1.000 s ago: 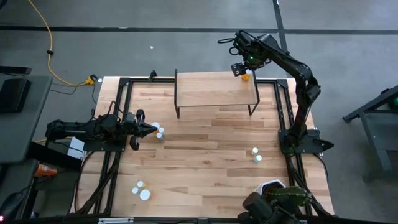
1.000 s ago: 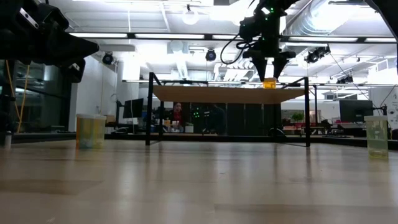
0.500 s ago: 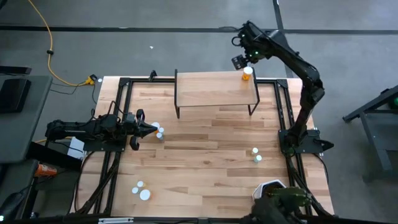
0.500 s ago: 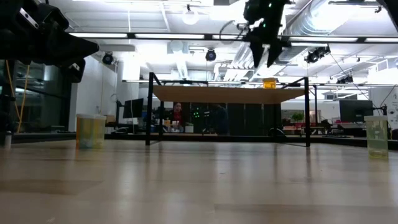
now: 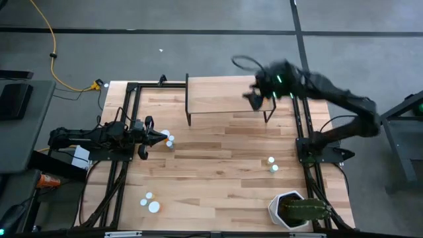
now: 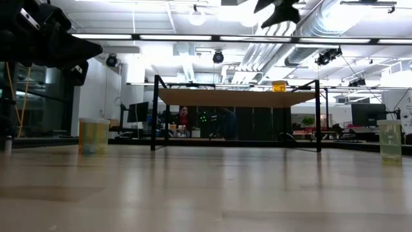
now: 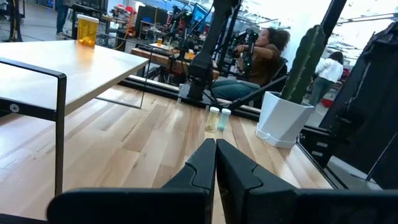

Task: Pick and place medicine bottles onto shelf by color
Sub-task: Put the top orange pill bottle on the shelf aligned with the orange pill bottle

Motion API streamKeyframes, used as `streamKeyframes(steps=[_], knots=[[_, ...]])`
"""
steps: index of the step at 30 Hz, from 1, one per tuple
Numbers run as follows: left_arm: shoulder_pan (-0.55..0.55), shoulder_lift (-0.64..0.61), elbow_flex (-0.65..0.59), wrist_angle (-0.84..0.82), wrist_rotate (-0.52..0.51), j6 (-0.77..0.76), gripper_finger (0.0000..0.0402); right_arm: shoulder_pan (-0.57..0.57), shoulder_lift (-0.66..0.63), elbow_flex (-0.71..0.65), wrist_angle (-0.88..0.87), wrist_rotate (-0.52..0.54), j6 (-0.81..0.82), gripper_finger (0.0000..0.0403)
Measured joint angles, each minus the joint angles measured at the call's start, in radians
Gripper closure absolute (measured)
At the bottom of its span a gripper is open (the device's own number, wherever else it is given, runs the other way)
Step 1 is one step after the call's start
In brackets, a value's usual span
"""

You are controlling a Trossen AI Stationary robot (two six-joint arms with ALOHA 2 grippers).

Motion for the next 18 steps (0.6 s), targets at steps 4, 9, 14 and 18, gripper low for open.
streamKeyframes(steps=[4, 9, 14, 18], knots=[[0.000, 0.000, 0.000, 0.003, 0.000, -0.054, 0.0398, 0.190, -0.182, -0.273, 0.316, 0.051, 0.168, 0.0143], [0.000, 0.000, 0.000, 0.113, -0.026, -0.241, 0.0398, 0.353, -0.267, -0.463, 0.568, 0.146, 0.188, 0.0143], [0.000, 0.001, 0.000, 0.272, -0.107, -0.300, 0.0398, 0.425, -0.257, -0.526, 0.611, 0.124, 0.014, 0.0143], [0.000, 0.008, 0.004, 0.399, -0.187, -0.293, 0.0398, 0.443, -0.250, -0.538, 0.519, 0.112, 0.016, 0.0143]])
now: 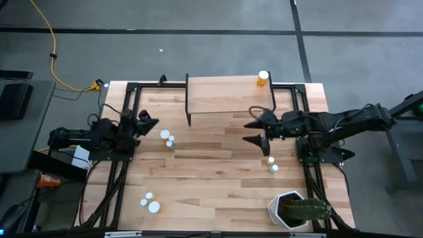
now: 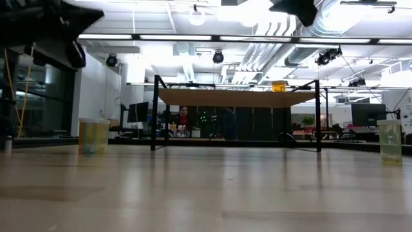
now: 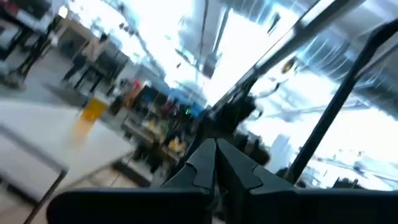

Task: Pick and place medicine bottles onto shelf by color
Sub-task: Put the top orange pill bottle on the shelf aligned with the orange pill bottle

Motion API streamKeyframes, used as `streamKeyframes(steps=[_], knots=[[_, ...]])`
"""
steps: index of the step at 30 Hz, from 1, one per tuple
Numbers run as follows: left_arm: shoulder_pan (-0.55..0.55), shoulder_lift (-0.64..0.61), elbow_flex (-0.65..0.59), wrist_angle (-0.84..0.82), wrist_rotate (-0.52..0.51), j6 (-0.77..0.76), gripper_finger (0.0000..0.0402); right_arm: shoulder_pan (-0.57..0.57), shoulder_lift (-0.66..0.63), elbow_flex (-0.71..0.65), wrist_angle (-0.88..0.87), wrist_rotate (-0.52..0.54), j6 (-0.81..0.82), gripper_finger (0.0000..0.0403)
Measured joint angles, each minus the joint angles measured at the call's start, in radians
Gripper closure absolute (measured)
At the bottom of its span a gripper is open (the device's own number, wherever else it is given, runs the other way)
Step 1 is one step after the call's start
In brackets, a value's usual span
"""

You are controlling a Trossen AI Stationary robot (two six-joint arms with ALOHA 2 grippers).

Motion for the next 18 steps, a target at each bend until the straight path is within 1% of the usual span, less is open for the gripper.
streamKeyframes(steps=[4, 6, 8, 10, 14, 18], knots=[[-0.004, 0.041, 0.060, -0.001, 0.000, 0.012, 0.0393, 0.012, -0.014, 0.000, -0.111, -0.031, -0.008, 0.0143], [-0.010, 0.093, 0.111, -0.014, -0.003, 0.023, 0.0385, 0.012, -0.026, 0.000, -0.157, -0.036, -0.012, 0.0143], [-0.019, 0.163, 0.179, -0.067, -0.005, 0.055, 0.0376, 0.012, -0.037, 0.000, -0.175, -0.035, -0.027, 0.0143], [-0.027, 0.244, 0.261, -0.158, -0.015, 0.106, 0.0367, 0.012, -0.046, 0.000, -0.158, -0.023, -0.026, 0.0143], [-0.036, 0.402, 0.436, -0.357, -0.026, 0.241, 0.0342, 0.012, -0.044, 0.000, -0.054, -0.015, 0.006, 0.0143], [-0.036, 0.503, 0.574, -0.477, -0.018, 0.346, 0.0306, 0.012, -0.024, 0.001, 0.049, 0.016, 0.018, 0.0143]])
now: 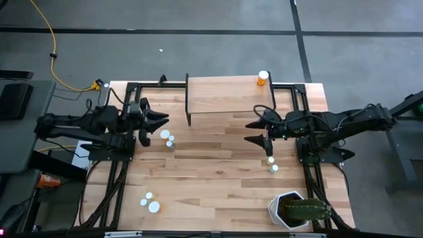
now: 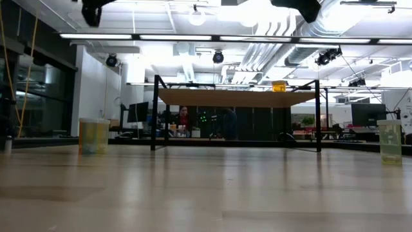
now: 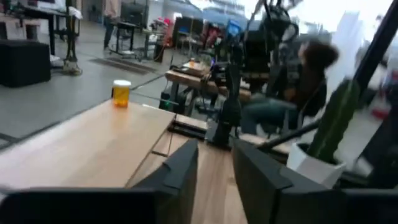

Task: Pick and place medicine bottles onto shelf by color
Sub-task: Put the top orange pill bottle on the shelf aligned with the orange pill bottle

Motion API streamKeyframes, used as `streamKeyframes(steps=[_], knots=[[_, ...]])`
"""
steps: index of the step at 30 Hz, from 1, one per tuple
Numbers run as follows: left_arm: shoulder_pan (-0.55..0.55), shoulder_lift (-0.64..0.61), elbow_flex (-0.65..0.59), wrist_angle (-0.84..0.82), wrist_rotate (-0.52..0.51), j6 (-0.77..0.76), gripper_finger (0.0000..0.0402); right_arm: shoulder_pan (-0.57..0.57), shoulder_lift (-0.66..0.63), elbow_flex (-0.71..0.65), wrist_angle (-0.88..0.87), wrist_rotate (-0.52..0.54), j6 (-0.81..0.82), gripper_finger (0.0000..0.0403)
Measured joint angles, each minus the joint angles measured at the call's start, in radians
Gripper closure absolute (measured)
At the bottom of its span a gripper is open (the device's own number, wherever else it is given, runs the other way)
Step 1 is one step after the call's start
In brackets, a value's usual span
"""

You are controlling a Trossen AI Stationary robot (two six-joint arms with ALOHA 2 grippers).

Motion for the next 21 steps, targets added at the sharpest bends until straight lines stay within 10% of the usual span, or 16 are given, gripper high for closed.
streamKeyframes(steps=[21], knots=[[0.002, 0.249, 0.303, -0.818, 0.073, 0.023, 0.0113, 0.000, 0.036, 0.000, 0.113, 0.013, 0.086, 0.0143]])
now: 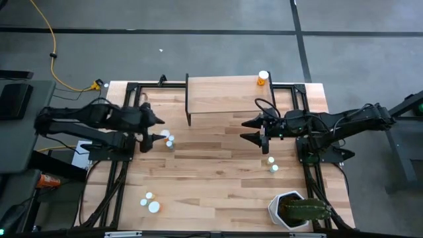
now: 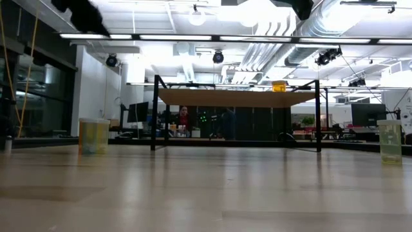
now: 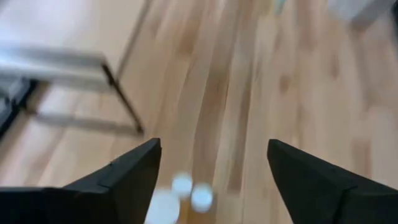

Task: Pick and place medicine bottles onto shelf by color
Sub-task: Put the top orange pill bottle on the shelf aligned with the orange pill bottle

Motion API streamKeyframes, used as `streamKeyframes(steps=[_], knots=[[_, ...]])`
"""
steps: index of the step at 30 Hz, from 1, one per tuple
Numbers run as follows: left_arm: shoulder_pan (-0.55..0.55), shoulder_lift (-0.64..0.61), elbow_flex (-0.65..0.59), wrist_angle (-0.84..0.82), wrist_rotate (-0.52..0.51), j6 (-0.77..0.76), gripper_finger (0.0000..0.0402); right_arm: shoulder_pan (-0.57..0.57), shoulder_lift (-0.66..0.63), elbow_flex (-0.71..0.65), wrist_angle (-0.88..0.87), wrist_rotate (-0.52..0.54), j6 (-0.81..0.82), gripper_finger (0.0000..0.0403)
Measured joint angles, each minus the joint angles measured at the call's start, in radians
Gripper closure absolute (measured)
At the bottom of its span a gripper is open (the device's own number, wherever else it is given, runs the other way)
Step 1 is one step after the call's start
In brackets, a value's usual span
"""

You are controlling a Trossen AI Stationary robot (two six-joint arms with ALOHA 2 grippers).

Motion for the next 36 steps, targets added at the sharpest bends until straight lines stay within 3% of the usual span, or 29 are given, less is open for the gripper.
streamKeyframes(steps=[7, 11, 16, 22, 36], knots=[[0.055, 0.185, 0.001, -0.198, -0.065, -0.135, 0.0078, 0.000, 0.000, 0.000, 0.000, 0.000, 0.000, 0.0143], [0.157, 0.252, -0.029, -0.158, 0.072, -0.283, 0.0078, 0.000, 0.000, 0.000, -0.003, 0.000, 0.000, 0.0143], [0.276, 0.261, -0.140, -0.072, 0.172, -0.388, 0.0080, 0.000, 0.000, 0.000, -0.018, 0.000, -0.004, 0.0143], [0.380, 0.265, -0.220, -0.029, 0.179, -0.455, 0.0080, 0.000, 0.000, 0.000, -0.023, -0.001, -0.001, 0.0143], [0.394, 0.282, -0.229, 0.036, 0.154, -0.538, 0.0080, 0.000, 0.000, 0.000, -0.023, -0.001, 0.000, 0.0143]])
